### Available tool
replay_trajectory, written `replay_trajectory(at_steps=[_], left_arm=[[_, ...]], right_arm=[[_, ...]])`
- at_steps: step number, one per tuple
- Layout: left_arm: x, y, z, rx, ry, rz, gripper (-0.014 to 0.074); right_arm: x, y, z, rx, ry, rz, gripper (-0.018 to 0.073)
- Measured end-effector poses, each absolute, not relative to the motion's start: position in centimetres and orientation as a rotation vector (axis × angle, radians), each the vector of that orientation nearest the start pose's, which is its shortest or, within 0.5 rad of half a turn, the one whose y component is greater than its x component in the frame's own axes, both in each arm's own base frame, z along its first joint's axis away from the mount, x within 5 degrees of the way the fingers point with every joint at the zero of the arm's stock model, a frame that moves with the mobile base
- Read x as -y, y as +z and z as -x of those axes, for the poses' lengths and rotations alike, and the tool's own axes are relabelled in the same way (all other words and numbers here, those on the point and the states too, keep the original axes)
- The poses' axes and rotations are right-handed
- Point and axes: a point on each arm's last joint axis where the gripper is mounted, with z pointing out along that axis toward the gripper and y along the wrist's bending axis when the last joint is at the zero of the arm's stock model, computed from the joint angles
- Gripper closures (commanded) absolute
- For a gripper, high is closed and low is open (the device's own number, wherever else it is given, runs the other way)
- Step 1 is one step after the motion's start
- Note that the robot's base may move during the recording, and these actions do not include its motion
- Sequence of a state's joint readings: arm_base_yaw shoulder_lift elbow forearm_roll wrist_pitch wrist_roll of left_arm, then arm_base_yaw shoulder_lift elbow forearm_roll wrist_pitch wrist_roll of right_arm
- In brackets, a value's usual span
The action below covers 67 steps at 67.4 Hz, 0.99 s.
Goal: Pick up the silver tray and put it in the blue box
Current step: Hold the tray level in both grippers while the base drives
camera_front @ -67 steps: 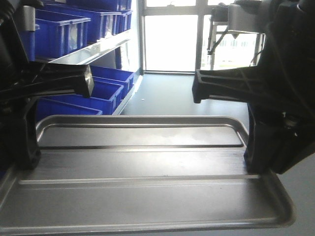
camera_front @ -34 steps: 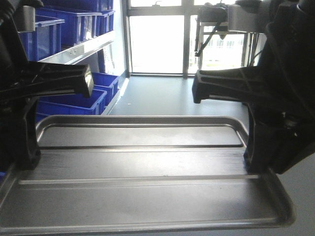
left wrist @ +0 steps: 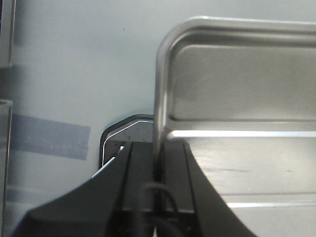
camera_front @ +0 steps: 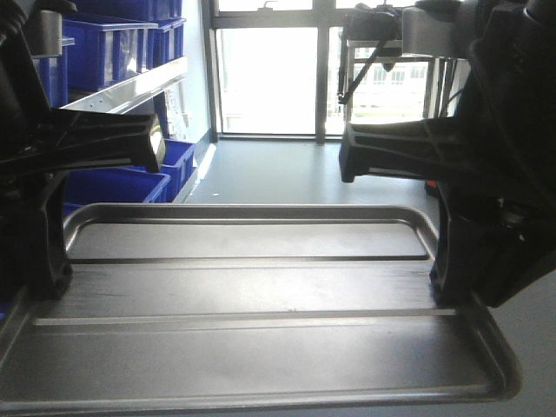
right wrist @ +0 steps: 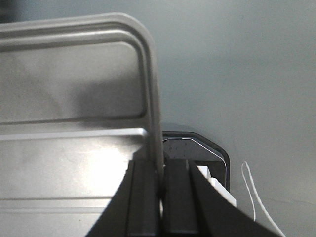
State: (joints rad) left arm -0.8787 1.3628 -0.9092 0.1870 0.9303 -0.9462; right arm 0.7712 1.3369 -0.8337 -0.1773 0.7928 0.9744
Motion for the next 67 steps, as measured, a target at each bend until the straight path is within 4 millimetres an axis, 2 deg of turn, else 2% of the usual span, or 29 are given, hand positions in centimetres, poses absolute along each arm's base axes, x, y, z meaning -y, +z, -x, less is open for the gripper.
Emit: replay_trajectory(at_steps=[67], left_arm=[[18.11, 25.15, -16.77, -2.840, -0.166, -0.034, 0.0697]], right_arm=[[-16.11, 24.12, -18.22, -2.782, 0.256, -0.142, 0.0509]])
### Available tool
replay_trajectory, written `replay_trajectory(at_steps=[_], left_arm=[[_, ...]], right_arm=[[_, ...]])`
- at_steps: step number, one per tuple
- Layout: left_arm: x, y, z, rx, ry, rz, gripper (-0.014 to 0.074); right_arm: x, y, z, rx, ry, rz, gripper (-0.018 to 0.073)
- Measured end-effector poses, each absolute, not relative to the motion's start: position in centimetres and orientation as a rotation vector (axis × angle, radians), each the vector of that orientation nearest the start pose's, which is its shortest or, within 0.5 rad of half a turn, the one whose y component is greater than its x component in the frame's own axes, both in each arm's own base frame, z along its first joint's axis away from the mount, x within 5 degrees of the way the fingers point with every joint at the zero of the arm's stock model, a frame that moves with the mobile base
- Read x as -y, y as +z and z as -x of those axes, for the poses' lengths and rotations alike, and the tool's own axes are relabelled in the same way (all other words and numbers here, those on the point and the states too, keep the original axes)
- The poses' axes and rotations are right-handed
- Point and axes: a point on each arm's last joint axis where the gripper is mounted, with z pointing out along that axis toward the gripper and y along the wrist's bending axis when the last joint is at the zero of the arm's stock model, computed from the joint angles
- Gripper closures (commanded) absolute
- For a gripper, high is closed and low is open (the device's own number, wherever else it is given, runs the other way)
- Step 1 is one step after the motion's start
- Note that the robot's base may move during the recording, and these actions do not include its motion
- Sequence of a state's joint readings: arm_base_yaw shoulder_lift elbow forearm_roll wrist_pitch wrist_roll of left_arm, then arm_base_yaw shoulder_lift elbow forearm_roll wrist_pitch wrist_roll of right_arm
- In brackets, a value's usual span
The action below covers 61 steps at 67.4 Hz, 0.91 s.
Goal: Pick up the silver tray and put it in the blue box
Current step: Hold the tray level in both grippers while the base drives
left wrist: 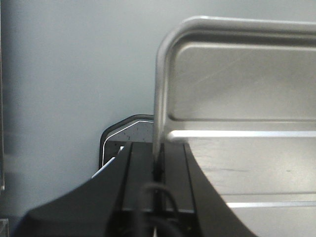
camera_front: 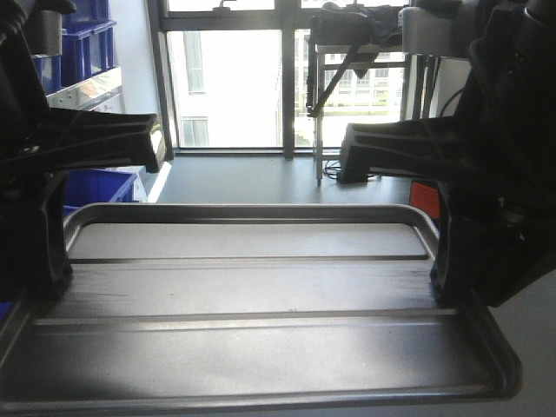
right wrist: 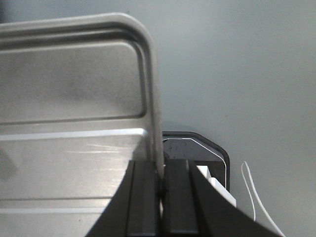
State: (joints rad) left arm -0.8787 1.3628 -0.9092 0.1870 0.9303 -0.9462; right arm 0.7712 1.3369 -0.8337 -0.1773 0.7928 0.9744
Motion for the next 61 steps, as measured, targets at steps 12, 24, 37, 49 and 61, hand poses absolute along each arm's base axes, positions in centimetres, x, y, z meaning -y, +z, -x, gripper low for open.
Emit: replay_trajectory(at_steps=[12, 24, 37, 49, 61], left_arm=[[18.11, 25.15, -16.77, -2.840, -0.166, -0.034, 0.0697], [18.11, 25.15, -16.77, -2.840, -0.166, -0.034, 0.0697], [18.11, 25.15, -16.77, -2.840, -0.166, -0.034, 0.0697], [18.11, 25.15, -16.77, -2.840, -0.166, -0.034, 0.0697], [18.11, 25.15, -16.77, -2.840, -0.166, -0.034, 0.0697]], right_arm=[[-16.11, 24.12, -18.22, -2.782, 0.256, -0.142, 0.0509], [-16.11, 24.12, -18.22, -2.782, 0.256, -0.142, 0.0509], [-16.11, 24.12, -18.22, -2.782, 0.256, -0.142, 0.0509], [-16.11, 24.12, -18.22, -2.782, 0.256, -0.142, 0.0509], [-16.11, 24.12, -18.22, -2.782, 0.256, -0.142, 0.0509]])
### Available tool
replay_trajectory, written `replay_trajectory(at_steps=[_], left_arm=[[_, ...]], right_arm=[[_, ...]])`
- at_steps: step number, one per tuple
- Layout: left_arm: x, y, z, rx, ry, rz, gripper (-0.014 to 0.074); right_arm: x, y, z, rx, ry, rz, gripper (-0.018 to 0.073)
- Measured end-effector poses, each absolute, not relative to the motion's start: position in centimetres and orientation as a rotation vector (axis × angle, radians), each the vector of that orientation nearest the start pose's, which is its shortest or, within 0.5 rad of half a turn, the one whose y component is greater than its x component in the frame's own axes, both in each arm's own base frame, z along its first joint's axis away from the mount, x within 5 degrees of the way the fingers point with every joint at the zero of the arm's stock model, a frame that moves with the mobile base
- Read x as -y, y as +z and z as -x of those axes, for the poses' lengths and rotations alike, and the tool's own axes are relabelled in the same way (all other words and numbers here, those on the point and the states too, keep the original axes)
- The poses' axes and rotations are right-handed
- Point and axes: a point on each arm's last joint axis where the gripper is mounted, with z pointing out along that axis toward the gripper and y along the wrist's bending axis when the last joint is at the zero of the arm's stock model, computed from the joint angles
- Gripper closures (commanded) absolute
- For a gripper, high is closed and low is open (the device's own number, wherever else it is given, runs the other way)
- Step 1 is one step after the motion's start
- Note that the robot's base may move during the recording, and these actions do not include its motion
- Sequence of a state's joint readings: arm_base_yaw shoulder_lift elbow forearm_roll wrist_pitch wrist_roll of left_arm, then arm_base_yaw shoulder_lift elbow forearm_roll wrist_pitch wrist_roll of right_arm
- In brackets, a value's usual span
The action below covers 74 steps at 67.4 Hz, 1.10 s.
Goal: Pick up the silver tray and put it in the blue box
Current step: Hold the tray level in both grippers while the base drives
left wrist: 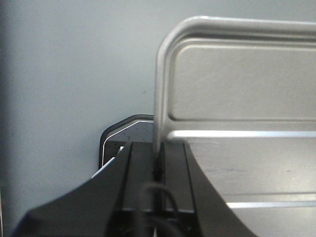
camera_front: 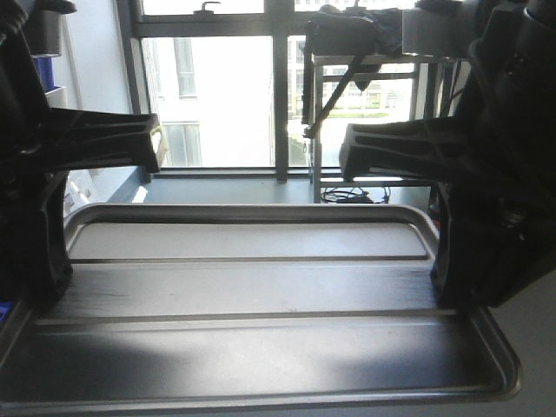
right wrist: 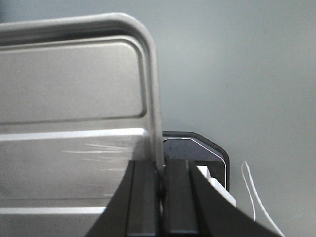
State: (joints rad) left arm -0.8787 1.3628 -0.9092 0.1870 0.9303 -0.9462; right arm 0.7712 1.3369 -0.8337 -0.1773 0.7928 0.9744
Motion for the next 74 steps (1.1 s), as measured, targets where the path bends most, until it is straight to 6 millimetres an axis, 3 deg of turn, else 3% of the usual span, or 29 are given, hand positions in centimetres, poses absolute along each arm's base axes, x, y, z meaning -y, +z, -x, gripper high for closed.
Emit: replay_trajectory(at_steps=[74], left_arm=[[18.11, 25.15, -16.77, -2.840, -0.166, -0.034, 0.0697]], right_arm=[[-16.11, 24.12, -18.22, -2.782, 0.256, -0.142, 0.0509]])
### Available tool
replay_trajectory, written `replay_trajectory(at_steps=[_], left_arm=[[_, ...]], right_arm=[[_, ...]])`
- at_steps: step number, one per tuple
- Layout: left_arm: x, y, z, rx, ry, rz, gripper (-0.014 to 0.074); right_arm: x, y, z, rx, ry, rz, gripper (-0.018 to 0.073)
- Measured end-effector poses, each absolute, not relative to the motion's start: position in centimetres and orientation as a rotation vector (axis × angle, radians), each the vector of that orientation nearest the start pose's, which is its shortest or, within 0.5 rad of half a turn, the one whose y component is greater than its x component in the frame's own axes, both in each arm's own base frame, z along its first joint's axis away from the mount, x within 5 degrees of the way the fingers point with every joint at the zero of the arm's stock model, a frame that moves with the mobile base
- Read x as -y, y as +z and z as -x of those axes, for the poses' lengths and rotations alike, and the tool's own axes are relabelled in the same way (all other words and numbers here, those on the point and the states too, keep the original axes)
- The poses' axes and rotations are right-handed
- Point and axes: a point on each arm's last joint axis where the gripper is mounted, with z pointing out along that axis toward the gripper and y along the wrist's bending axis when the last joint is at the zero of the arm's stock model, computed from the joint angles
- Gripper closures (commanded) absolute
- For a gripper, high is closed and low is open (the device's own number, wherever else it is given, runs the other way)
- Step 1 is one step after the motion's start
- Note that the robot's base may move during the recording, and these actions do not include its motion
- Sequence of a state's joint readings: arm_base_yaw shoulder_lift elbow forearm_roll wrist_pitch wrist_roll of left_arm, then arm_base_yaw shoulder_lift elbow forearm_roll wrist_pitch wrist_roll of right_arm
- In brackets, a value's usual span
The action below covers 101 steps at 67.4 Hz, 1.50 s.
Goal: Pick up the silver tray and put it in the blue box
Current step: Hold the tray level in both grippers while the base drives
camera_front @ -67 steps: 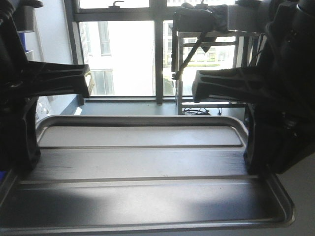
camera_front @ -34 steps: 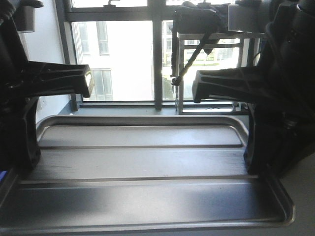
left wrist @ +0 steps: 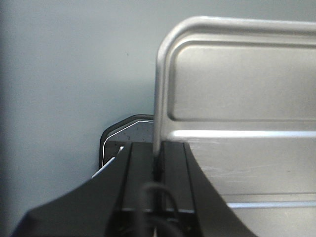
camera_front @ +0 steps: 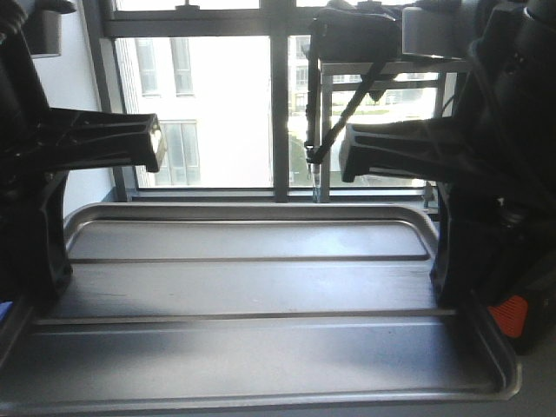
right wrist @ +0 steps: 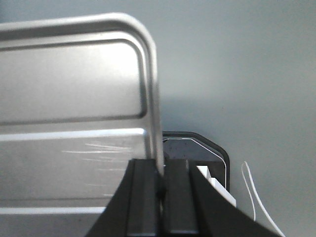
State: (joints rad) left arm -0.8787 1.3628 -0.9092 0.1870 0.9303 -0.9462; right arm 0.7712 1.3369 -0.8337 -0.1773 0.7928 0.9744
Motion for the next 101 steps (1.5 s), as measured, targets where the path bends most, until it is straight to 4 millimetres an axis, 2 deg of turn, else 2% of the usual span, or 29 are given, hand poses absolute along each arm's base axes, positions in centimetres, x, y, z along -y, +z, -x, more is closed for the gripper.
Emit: replay_trajectory(at_steps=[101], left_arm=[[18.12, 25.16, -16.78, -2.838, -0.168, -0.034, 0.0697]], right_arm=[[-16.10, 24.13, -18.22, -2.781, 0.255, -0.140, 0.0509]])
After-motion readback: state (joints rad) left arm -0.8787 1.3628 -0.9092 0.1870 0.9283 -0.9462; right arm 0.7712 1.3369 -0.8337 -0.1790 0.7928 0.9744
